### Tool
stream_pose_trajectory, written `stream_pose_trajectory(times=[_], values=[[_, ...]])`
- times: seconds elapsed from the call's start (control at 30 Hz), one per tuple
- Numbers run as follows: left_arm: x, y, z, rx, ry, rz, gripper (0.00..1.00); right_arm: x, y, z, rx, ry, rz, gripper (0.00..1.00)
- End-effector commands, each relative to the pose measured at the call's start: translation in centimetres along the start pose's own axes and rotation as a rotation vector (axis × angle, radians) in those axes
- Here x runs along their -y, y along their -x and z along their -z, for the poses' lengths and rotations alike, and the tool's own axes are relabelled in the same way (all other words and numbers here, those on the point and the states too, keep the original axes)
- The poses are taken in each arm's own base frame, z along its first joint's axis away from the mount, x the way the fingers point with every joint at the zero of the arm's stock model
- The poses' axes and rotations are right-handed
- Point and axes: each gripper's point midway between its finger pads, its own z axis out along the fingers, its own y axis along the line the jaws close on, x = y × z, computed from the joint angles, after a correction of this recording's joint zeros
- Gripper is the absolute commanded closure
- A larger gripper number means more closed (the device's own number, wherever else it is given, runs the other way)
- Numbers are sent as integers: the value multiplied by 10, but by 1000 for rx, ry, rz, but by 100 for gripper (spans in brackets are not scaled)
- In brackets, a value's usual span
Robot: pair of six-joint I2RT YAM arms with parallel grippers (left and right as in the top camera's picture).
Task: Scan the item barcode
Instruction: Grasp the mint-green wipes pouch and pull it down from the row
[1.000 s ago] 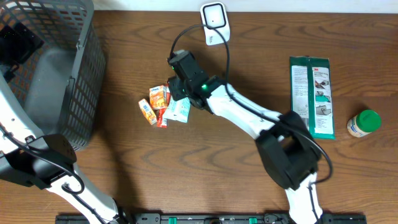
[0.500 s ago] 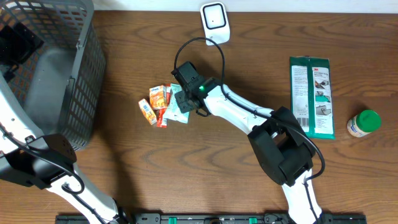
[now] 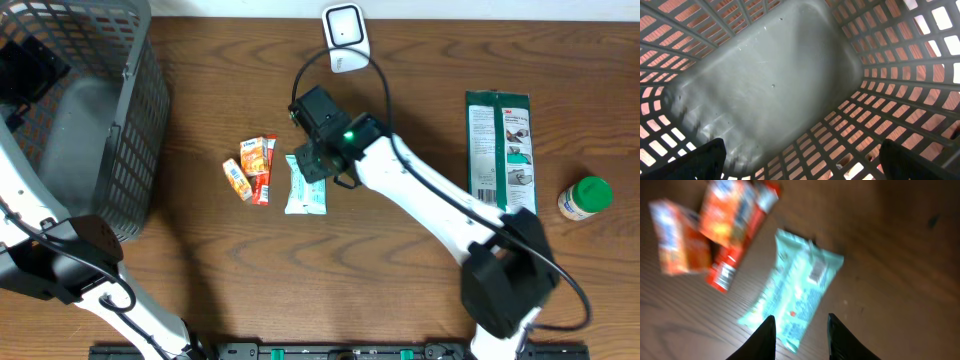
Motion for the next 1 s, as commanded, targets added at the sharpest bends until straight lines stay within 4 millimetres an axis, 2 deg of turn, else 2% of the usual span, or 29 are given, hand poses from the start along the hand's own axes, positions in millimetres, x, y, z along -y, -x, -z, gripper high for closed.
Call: stream_pose_trajectory(times=[0.0,0.13,0.2,0.33,0.5,0.6,0.73,0.83,0.97], values=[[4,1,15,31,-21,-3,2,1,1,-5,4,-8,1,74],[4,1,15,31,-21,-3,2,-4,-12,-27,-57,2,-12,83],[4,1,15,31,-21,-3,2,-17,-27,-46,-119,41,-1,84],[4,1,15,31,-21,-3,2,-33,-52,-72,-205,63,-7,85],[4,1,15,31,-21,-3,2,-56,-72,-90,-258,102,28,87],[4,1,15,31,-21,-3,2,-64,-63,-87,-216,124,68,88],[4,1,15,31,-21,-3,2,-64,-33,-70,-123,148,82,85],[4,1,15,31,-21,-3,2,-48,-3,-56,-34,149,48,79],[4,1,15,31,-21,-3,2,-24,15,-60,17,117,6,79]])
